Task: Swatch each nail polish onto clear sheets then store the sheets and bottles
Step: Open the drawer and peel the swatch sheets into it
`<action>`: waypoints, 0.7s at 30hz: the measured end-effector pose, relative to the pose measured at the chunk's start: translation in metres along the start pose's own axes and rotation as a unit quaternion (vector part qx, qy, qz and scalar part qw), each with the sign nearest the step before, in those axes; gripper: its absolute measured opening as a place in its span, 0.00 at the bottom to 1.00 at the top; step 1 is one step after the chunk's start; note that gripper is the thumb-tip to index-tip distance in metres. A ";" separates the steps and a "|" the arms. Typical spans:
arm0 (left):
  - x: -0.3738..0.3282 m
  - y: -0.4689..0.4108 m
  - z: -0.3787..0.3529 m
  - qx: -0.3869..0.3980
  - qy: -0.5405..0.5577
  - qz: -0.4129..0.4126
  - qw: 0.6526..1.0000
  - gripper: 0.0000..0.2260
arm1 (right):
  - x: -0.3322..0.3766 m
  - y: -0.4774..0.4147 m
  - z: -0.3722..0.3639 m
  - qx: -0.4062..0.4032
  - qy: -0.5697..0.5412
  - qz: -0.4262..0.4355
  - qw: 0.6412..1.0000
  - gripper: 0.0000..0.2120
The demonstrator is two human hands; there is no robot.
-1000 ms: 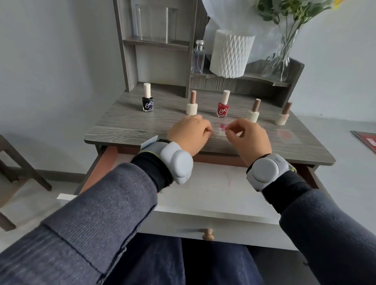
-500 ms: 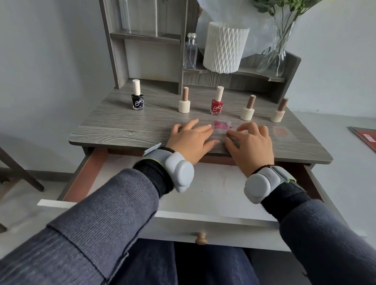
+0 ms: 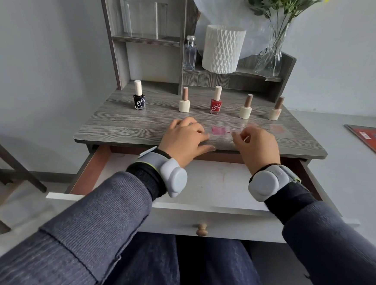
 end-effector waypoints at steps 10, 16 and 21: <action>0.001 0.015 0.011 -0.089 0.017 -0.048 0.995 0.09 | 0.007 0.015 0.010 0.199 -0.267 -0.189 0.924 0.22; -0.002 0.026 0.013 -0.165 0.007 -0.096 0.982 0.05 | 0.006 0.023 0.004 0.186 -0.403 -0.246 0.862 0.13; -0.002 0.031 0.012 -0.160 0.008 -0.085 0.984 0.03 | 0.001 0.027 0.001 0.195 -0.429 -0.256 0.844 0.07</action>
Point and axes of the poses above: each hand's wrist, its own y-axis away from the middle knuckle, its own z-axis out of the back of the hand, x = y × z, the point moved 2 cm from there along -y, towards the middle knuckle, and after that the axes turned 7 degrees about z, right-handed, at the moved point
